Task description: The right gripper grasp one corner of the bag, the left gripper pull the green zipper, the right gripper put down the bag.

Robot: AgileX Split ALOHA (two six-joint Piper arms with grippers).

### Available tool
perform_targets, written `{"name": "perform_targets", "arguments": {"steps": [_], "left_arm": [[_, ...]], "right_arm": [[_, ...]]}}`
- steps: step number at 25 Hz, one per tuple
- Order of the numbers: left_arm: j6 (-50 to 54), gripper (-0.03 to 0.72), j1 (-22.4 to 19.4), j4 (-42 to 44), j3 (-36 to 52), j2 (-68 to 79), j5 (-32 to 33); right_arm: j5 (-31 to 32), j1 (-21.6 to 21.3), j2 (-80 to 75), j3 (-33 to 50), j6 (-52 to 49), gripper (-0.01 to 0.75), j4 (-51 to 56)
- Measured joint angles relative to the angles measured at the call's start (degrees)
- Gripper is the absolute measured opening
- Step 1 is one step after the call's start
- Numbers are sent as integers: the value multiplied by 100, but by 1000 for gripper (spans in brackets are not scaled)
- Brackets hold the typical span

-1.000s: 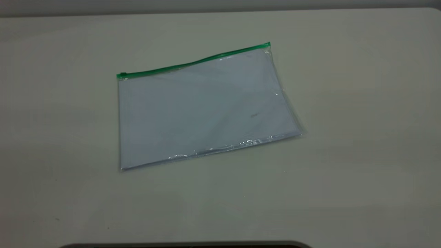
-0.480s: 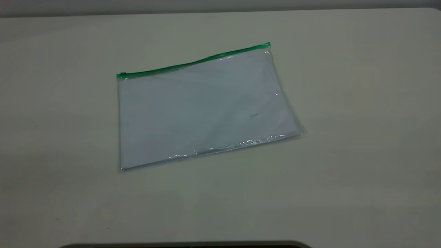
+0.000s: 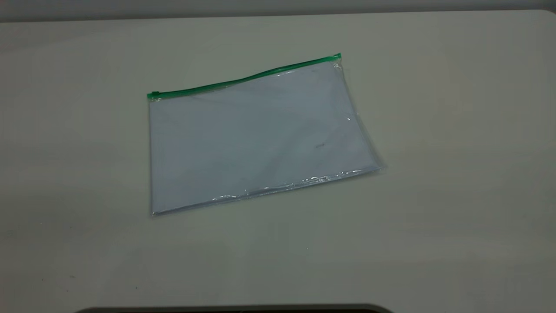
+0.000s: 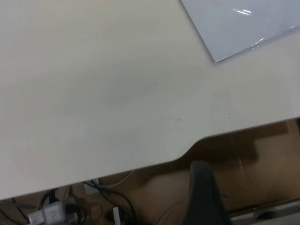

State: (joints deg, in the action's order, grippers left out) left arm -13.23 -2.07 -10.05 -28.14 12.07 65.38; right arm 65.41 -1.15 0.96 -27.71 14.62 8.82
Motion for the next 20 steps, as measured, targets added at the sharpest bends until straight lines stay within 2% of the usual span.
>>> {"name": "perform_targets", "arguments": {"steps": [12, 20], "left_arm": [[-3, 575, 16, 0, 0, -292, 0], [148, 574, 335, 221, 0, -1313, 22]], "right_arm": [[0, 0, 0, 0, 0, 524, -6], [0, 0, 0, 0, 0, 524, -6]]}}
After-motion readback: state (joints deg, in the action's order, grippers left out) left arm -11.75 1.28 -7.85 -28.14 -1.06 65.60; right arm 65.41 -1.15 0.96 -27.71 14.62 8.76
